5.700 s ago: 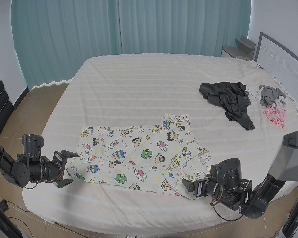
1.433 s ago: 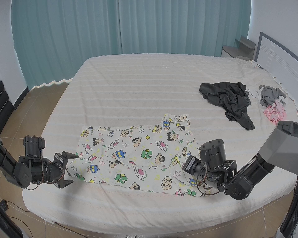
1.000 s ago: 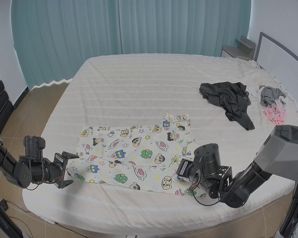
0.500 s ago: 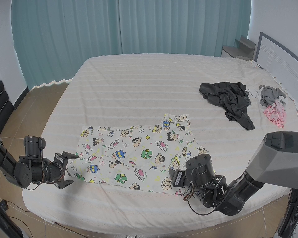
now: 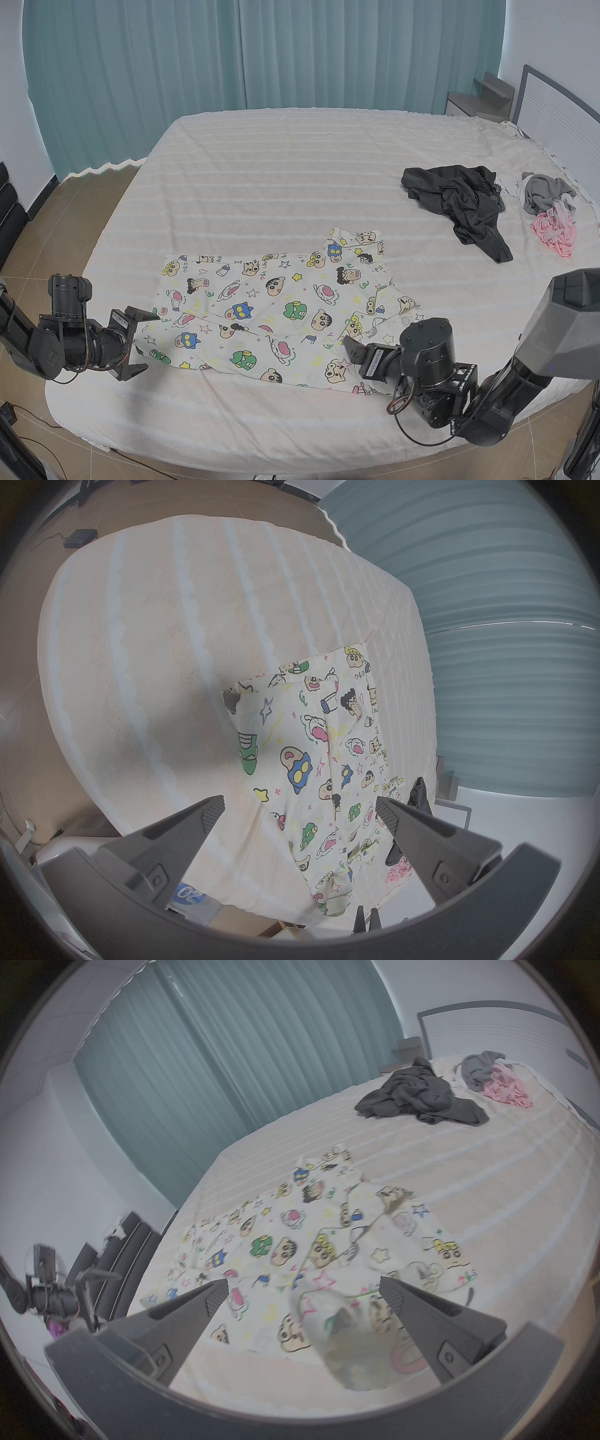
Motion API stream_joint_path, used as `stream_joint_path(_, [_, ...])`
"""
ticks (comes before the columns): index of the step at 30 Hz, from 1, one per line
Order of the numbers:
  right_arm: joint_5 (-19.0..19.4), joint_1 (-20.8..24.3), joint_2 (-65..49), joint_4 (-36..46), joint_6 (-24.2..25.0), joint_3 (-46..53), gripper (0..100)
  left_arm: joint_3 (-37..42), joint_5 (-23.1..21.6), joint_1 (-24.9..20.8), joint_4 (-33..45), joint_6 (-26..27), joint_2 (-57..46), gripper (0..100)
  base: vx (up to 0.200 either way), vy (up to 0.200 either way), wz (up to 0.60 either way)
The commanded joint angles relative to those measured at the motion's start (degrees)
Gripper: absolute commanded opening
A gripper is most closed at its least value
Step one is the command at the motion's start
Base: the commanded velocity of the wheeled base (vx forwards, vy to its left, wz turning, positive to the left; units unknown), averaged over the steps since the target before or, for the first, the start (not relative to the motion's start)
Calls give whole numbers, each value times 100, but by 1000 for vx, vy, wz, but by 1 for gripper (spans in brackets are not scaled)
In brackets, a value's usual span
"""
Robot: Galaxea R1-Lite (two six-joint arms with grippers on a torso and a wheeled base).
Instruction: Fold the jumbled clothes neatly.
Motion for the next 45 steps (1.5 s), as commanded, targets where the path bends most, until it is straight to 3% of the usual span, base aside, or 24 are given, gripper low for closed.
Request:
stream_joint_path(1, [38, -405, -109, -44, 170, 163, 100, 1, 8, 3, 0, -4, 9, 100, 0, 0, 0])
stream_joint_path(5, [73, -457, -126, -132, 311, 172, 100, 1, 8, 3, 0, -4, 9, 100, 0, 0, 0])
stream_joint_path(6, [372, -492, -74, -176, 407, 181, 100, 1, 8, 3, 0, -4, 9, 100, 0, 0, 0])
stream_joint_path(13, [750, -501, 445, -184, 873, -179, 100, 1, 8, 3, 0, -4, 9, 100, 0, 0, 0])
stream_joint_path(19, [776, -756, 770, -193, 979, -258, 100, 1, -1, 3, 0, -4, 18, 100, 0, 0, 0])
stream_joint_path(27, [820, -862, 744, -571, 1822, 489, 100, 10, -1, -6, 0, -4, 36, 100, 0, 0, 0])
stream_joint_path(32, [873, -906, 796, -1195, 1831, 1025, 100, 10, 8, -6, 0, -4, 45, 100, 0, 0, 0])
stream_joint_path(38, [917, -976, 735, -1388, 1849, 1209, 100, 45, 8, -6, 0, -4, 45, 100, 0, 0, 0])
stream_joint_path(45, [1049, -958, 295, -1679, 1365, 1042, 100, 45, 8, -6, 0, -4, 45, 100, 0, 0, 0])
